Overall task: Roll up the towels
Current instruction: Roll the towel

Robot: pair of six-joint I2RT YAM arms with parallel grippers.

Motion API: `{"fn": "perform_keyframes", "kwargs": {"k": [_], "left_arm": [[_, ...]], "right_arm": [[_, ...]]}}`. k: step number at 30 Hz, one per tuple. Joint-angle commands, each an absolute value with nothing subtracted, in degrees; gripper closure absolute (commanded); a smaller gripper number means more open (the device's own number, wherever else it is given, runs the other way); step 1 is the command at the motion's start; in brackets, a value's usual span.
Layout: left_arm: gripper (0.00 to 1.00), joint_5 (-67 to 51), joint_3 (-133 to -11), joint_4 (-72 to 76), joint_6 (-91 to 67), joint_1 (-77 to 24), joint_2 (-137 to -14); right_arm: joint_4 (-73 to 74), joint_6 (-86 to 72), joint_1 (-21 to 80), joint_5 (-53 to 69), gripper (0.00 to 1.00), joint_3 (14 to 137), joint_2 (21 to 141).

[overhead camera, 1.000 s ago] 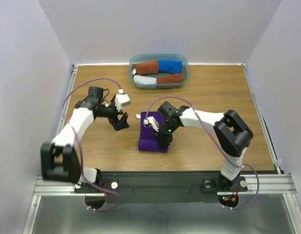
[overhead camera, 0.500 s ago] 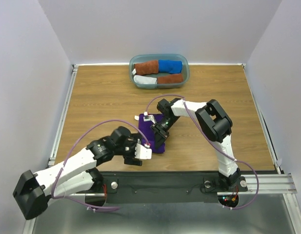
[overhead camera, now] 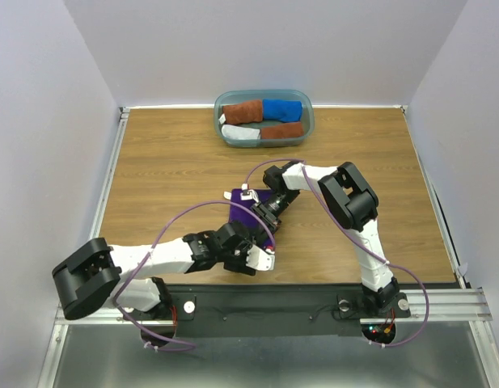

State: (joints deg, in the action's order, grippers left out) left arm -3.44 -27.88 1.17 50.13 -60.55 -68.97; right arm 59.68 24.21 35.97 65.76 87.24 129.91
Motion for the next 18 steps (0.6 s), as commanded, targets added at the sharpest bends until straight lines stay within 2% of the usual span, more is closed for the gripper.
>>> {"fn": "perform_keyframes", "kwargs": {"k": [1,2,3,5,6,8,10,11,14,18], "left_arm": [[0.22,-0.4,-29.4,3.3,47.6,-60.8,-71.5],[0.27,-0.4,-29.6,2.5,47.2,-60.8,-71.6],[0.4,-0.6,-29.7,1.2,45.7,-60.8,-71.8],[0.51,-1.9,-29.8,0.1,44.5,-60.8,-71.8],[0.6,-2.4,-29.9,-2.4,43.8,-60.8,-71.8],[0.68,-4.5,-30.1,-4.6,42.7,-60.8,-71.8],[0.82,-6.5,-30.3,-6.9,41.7,-60.6,-71.4],[0.85,-7.8,-30.7,-8.1,41.7,-60.6,-71.3],[0.9,-12.7,-32.2,-11.5,41.7,-59.0,-72.0],[0.92,-20.0,-36.9,-17.2,44.1,-53.7,-76.6]], "right_arm": [[61.3,25.5,35.6,63.7,0.78,88.2,131.7],[61.2,25.4,35.5,63.9,0.77,88.2,131.7],[61.2,25.3,35.2,64.1,0.75,88.2,131.7],[61.2,24.9,34.9,64.4,0.71,88.4,131.7],[61.2,24.4,34.4,64.6,0.68,88.5,131.5],[61.0,23.6,33.6,64.7,0.63,88.8,131.0],[60.7,22.1,31.7,64.7,0.56,89.6,130.1],[60.6,21.5,30.9,64.9,0.55,90.1,129.7],[59.9,18.4,27.1,65.4,0.39,92.2,127.9],[58.3,14.1,22.1,65.8,0.35,93.3,124.5]]}}
